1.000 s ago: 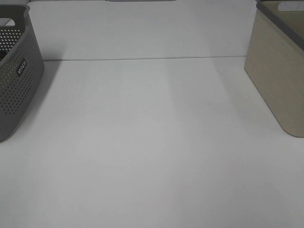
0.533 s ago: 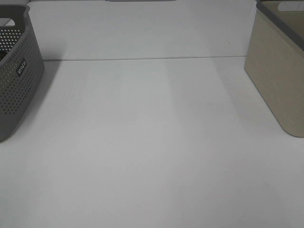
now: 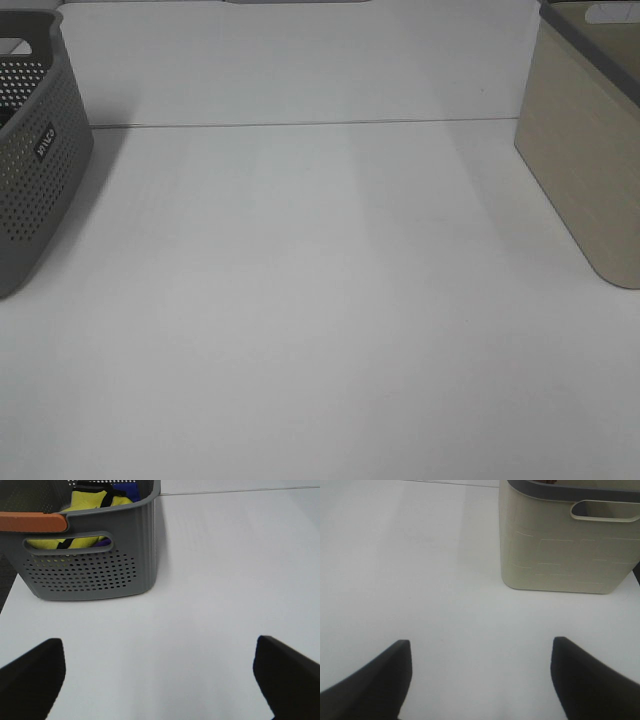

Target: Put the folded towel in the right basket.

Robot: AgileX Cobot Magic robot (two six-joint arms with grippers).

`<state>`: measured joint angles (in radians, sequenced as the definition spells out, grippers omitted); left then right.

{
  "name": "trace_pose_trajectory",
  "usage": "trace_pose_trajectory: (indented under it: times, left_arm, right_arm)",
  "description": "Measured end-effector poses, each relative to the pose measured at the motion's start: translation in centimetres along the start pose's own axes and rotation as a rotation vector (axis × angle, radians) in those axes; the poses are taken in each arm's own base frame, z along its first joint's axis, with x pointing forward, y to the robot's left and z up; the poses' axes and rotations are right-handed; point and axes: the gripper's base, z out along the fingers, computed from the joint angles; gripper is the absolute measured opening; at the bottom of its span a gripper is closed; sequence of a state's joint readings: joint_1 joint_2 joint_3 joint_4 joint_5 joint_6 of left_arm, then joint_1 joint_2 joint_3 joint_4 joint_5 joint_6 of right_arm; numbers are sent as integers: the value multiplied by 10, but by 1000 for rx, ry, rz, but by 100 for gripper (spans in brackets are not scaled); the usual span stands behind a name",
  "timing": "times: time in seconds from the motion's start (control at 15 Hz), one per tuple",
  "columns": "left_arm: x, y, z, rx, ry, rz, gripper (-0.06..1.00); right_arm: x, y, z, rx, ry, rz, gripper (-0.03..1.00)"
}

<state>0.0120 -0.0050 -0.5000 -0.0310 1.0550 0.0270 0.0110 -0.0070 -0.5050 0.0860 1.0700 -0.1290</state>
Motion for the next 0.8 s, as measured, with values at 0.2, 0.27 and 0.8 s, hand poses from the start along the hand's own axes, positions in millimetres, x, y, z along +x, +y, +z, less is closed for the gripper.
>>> trace_pose_trajectory:
  times: [0.2,0.27,0.8]
  left_arm:
    - [0,0,0,0,0,0,97]
    - [0,0,0,0,0,0,97]
    - [0,0,0,0,0,0,97]
  right_arm:
    - [0,0,0,0,0,0,73]
    - [0,0,0,0,0,0,73]
    - [0,0,0,0,0,0,73]
